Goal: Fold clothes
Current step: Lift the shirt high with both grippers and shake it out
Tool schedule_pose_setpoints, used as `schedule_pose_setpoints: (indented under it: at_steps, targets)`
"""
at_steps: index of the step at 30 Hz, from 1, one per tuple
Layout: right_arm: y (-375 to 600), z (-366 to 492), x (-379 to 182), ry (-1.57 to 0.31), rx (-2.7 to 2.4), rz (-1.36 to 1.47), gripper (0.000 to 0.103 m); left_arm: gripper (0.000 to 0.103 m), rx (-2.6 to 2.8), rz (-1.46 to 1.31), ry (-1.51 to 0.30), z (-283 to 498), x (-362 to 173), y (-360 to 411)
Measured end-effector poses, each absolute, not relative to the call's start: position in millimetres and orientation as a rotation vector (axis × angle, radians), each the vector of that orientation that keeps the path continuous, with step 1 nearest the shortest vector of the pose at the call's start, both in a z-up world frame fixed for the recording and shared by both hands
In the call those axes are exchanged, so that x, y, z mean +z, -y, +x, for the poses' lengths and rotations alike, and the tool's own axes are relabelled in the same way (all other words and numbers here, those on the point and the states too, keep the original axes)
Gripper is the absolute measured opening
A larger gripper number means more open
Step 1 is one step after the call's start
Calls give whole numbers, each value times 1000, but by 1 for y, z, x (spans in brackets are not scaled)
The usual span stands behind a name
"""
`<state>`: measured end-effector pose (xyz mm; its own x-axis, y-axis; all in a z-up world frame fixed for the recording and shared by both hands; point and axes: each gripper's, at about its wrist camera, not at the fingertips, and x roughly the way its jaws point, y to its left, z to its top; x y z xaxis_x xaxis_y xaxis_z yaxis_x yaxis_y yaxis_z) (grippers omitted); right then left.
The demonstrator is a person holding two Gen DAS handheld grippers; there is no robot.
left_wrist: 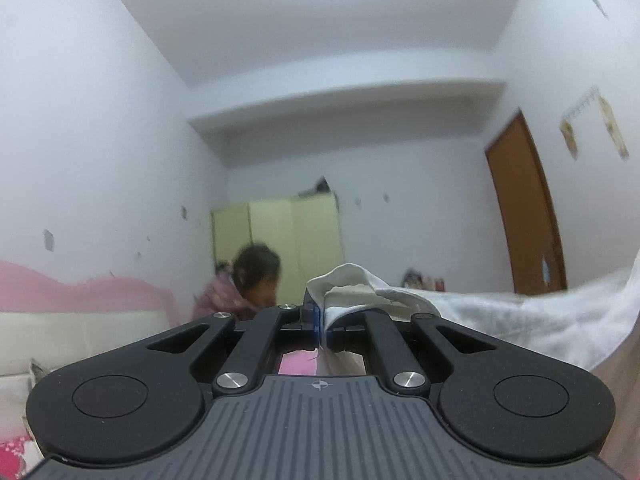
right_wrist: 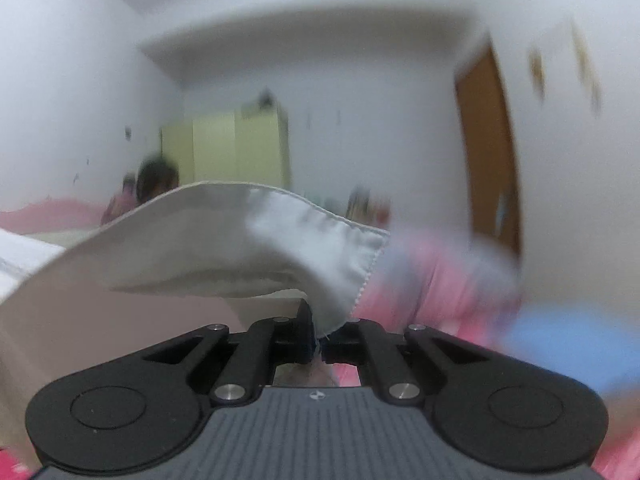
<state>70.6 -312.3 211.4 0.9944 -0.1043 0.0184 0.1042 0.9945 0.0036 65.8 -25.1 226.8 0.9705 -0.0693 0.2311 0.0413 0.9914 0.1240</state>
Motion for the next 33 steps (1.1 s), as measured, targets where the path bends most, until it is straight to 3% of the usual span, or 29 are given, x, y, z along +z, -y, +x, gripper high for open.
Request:
schedule_pose_setpoints:
  at_steps: [6, 14, 26, 33]
  targets:
    - [294, -6, 300, 301, -168, -120, 3, 3, -45, 57, 415, 23, 280, 20]
    - [296, -84, 336, 482, -190, -109, 3, 3, -63, 50, 543, -39, 316, 25]
    - [294, -133, 349, 588, -219, -82, 3, 3, -68, 109, 648, -79, 333, 46]
    - [280, -99, 343, 519, -214, -107, 3, 3, -56, 120, 560, -35, 322, 50]
